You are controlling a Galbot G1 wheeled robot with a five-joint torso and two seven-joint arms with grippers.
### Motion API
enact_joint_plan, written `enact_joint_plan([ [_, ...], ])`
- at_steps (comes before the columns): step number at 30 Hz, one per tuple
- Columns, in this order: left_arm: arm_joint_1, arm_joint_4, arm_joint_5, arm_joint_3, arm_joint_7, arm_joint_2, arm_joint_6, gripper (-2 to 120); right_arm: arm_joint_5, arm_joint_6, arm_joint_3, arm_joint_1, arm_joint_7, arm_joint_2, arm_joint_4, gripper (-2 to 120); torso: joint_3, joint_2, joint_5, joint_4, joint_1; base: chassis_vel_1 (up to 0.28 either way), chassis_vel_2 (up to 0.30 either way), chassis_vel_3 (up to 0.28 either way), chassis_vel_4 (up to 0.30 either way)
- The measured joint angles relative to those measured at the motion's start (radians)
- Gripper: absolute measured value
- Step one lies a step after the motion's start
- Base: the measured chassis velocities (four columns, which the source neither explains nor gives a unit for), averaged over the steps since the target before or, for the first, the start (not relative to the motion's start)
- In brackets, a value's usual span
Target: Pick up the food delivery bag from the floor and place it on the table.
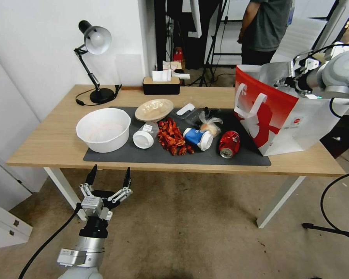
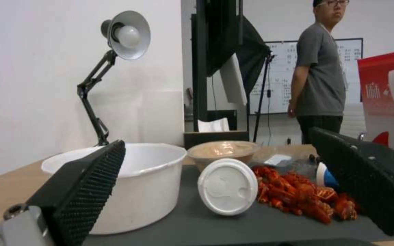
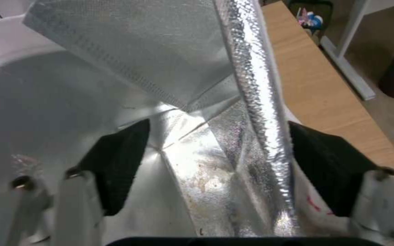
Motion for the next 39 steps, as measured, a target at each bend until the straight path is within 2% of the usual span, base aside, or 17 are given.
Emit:
enact_joint_plan([
  [2, 0.000, 0.000, 0.000, 0.000, 0.000, 0.001, 0.000, 100, -0.002, 0.000, -0.001, 0.006, -0.008, 0.002, 0.002, 90, 0.000, 0.000, 0.0000, 0.0000, 0.000, 0.000, 0.000, 0.000, 0.000],
  [3, 0.000, 0.000, 0.000, 0.000, 0.000, 0.001, 0.000, 100, -0.002, 0.000, -0.001, 0.006, -0.008, 0.002, 0.002, 90, 0.000, 0.000, 0.0000, 0.0000, 0.000, 0.000, 0.000, 0.000, 0.000],
  [5, 0.000, 0.000, 0.000, -0.001, 0.000, 0.002, 0.000, 100, -0.006, 0.000, -0.002, 0.011, -0.011, 0.004, 0.003, 97, 0.000, 0.000, 0.0000, 0.0000, 0.000, 0.000, 0.000, 0.000, 0.000],
  [8, 0.000, 0.000, -0.002, -0.003, 0.000, 0.002, 0.000, 100, -0.015, 0.000, -0.004, 0.013, -0.012, 0.006, 0.006, 100, 0.000, 0.000, 0.0000, 0.0001, 0.000, 0.000, 0.000, 0.000, 0.000],
  [39, 0.007, -0.003, -0.006, -0.002, 0.005, 0.004, -0.005, 100, -0.200, 0.000, 0.034, -0.031, -0.030, -0.011, 0.103, 100, 0.000, 0.000, 0.0000, -0.0001, 0.000, 0.000, 0.000, 0.000, 0.000],
])
